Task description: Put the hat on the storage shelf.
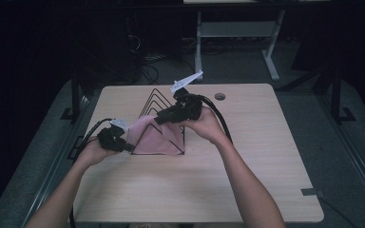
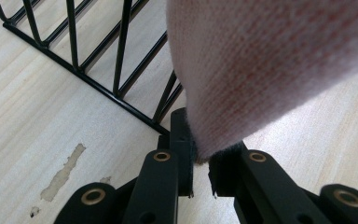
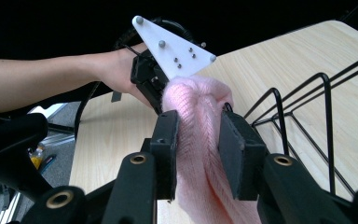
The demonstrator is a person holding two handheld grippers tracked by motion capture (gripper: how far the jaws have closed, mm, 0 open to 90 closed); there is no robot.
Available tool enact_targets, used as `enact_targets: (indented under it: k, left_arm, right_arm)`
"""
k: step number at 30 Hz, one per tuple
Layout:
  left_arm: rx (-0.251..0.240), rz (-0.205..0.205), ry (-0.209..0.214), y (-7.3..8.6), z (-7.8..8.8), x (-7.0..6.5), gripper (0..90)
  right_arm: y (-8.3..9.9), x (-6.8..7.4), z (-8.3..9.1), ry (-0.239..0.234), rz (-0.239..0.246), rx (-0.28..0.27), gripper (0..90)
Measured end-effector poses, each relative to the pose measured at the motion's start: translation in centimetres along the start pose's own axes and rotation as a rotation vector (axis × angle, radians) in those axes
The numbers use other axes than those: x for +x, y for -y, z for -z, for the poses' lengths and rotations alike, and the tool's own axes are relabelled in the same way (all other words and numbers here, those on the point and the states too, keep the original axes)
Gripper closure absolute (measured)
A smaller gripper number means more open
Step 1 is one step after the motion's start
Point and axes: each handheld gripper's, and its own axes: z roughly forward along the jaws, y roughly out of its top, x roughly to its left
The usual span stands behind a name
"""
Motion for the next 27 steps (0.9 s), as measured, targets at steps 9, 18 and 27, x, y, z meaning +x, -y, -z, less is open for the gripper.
enact_targets:
  k: [9,18,27]
  left_arm:
    - [0.011,-0.001,-0.002,0.0,-0.2,0.2,81.2]
    - [-0.001,-0.011,-0.033,-0.1,0.5,-0.3,74.8]
    - [-0.017,-0.011,-0.03,-0.1,1.7,-0.5,69.4]
  right_arm:
    - [0.4,-0.1,-0.1,-0.006,-0.006,-0.008,70.1]
    - [0.5,0.0,0.1,-0.004,-0.002,-0.013,65.2]
    - [1.0,-0.1,1.7,0.035,-0.014,-0.041,51.9]
